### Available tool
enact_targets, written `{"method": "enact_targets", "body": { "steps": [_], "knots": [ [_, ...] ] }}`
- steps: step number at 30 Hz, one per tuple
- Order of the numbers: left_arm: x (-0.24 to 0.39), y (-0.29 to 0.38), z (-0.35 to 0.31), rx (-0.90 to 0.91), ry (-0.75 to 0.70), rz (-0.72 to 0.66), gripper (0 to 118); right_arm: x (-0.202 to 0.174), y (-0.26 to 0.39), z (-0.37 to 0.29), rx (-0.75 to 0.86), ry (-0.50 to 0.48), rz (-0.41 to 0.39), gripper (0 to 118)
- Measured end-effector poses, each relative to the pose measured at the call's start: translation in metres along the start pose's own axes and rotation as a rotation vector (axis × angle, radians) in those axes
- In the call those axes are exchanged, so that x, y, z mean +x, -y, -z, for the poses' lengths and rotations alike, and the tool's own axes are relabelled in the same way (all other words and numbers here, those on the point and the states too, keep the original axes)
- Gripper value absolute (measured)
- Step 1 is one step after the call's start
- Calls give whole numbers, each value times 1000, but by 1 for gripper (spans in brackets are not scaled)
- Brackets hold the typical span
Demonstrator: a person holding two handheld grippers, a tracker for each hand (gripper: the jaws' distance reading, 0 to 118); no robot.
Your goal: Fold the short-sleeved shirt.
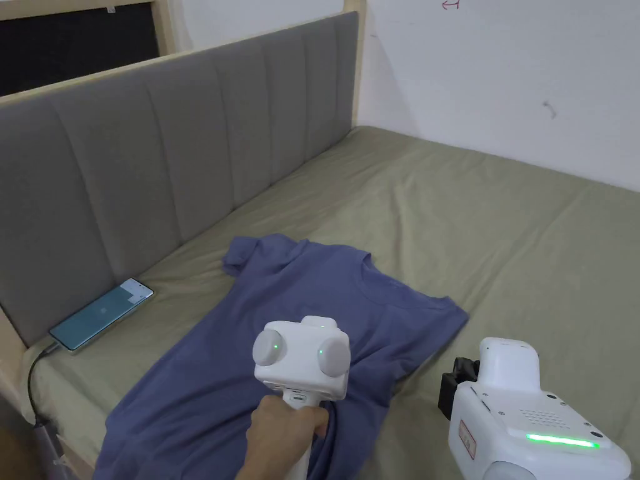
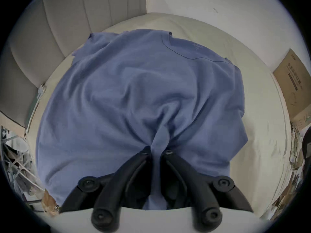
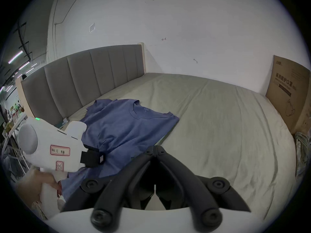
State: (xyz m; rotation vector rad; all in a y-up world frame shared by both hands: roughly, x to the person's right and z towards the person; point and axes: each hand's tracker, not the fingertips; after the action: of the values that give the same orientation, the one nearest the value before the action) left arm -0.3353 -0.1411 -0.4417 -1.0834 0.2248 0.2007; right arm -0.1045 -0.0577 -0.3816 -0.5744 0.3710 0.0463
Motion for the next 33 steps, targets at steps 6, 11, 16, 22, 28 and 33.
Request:
{"method": "enact_targets", "body": {
  "steps": [6, 11, 16, 22, 28, 33],
  "knots": [
    [-8, -8, -37, 10, 60, -54, 7, 15, -4, -15, 17, 21, 31, 0],
    [15, -26, -92, 115, 62, 41, 7, 34, -8, -36, 42, 43, 84, 0],
    [59, -44, -152, 244, 170, 70, 7, 62, -10, -68, 88, 79, 131, 0],
    [160, -49, -232, 376, 375, 232, 7, 116, -11, -123, 172, 199, 192, 0],
    [277, -3, -282, 415, 578, 470, 7, 192, -3, -195, 260, 391, 272, 0],
    [349, 57, -284, 335, 767, 592, 7, 247, 16, -252, 294, 554, 303, 0]
  ]
}}
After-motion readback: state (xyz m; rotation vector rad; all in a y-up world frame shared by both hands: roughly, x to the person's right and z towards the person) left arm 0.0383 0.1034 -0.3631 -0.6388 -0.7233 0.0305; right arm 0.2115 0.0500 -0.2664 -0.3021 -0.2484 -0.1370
